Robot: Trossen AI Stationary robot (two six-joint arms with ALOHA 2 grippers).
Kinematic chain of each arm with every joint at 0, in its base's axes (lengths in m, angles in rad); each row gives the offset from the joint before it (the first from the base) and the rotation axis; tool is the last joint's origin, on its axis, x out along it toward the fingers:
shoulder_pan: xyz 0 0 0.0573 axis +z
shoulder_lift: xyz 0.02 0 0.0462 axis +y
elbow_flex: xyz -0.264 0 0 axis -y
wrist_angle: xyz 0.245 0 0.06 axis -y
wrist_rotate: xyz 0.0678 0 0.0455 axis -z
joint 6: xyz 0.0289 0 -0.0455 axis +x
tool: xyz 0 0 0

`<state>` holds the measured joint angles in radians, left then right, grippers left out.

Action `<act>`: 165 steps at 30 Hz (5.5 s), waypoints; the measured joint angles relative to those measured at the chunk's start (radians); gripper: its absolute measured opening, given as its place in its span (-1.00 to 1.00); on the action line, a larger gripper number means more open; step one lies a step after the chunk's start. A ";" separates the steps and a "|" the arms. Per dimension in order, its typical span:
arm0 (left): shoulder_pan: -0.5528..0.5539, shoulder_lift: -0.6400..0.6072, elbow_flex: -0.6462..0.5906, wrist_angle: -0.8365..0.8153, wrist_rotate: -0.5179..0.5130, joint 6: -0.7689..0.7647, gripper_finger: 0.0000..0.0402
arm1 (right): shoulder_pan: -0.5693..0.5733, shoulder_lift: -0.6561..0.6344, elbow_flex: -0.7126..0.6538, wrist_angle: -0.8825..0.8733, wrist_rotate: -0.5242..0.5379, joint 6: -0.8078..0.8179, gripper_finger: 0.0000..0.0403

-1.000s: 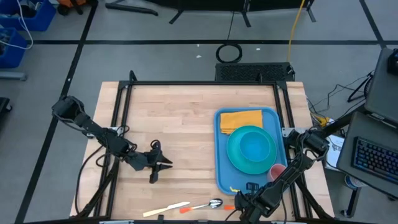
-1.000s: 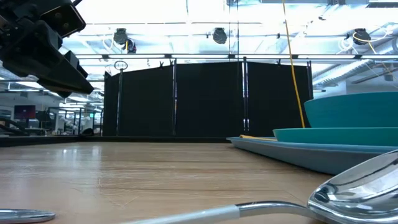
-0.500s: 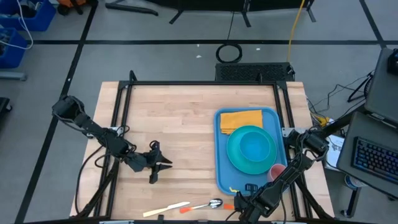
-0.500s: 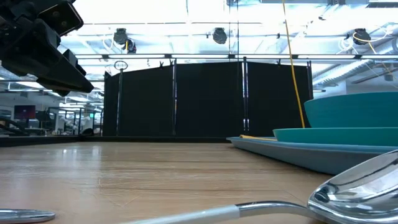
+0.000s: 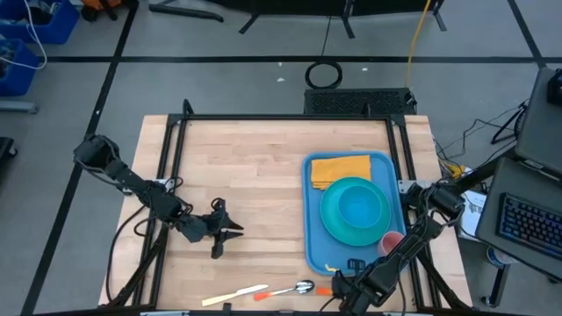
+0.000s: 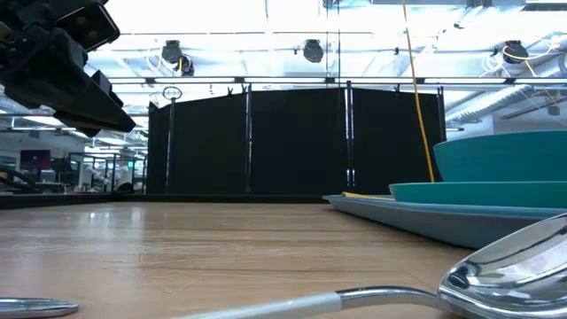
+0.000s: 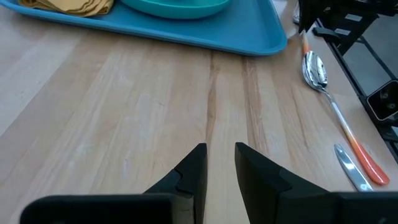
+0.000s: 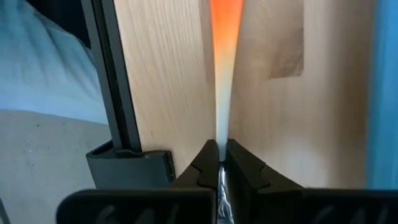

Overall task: Set up tray
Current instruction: Put the orange fork on the napkin to the left of the blue plate

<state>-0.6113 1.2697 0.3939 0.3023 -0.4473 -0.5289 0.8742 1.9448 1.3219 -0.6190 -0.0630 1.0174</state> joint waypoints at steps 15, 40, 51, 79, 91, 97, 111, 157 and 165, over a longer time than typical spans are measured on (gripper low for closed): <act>0.000 0.000 0.000 -0.007 -0.001 0.000 -0.57 | -0.009 -0.028 0.001 -0.001 -0.020 0.013 -1.00; 0.000 0.000 0.000 -0.007 -0.008 0.000 -0.57 | -0.088 -0.221 0.002 -0.207 0.037 -0.048 -1.00; 0.000 0.000 0.000 -0.007 -0.009 0.009 -0.57 | -0.212 -0.347 0.002 -0.445 0.056 -0.194 -1.00; 0.161 0.000 0.000 0.013 -0.052 0.262 -0.57 | -0.832 -0.495 0.003 -0.678 0.119 -0.979 -1.00; 0.182 0.000 0.000 -0.016 -0.051 0.262 -0.57 | -1.160 -0.561 0.003 -0.650 0.043 -1.261 -1.00; 0.203 0.000 0.000 -0.019 -0.052 0.273 -0.57 | -1.278 -0.530 0.003 -0.637 0.006 -1.382 -1.00; 0.273 0.000 0.000 -0.045 -0.052 0.285 -0.57 | -1.479 -0.448 0.003 -0.619 -0.066 -1.572 -1.00; 0.305 0.000 0.000 -0.098 -0.048 0.286 -0.57 | -1.504 -0.185 0.002 -0.517 -0.128 -1.640 -1.00; 0.305 0.000 0.000 -0.100 -0.042 0.283 -0.57 | -1.505 -0.186 -0.049 -0.485 -0.132 -1.631 -1.00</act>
<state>-0.3061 1.2697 0.3939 0.2020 -0.4889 -0.2455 -0.6312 1.7588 1.2725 -1.1043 -0.1947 -0.6133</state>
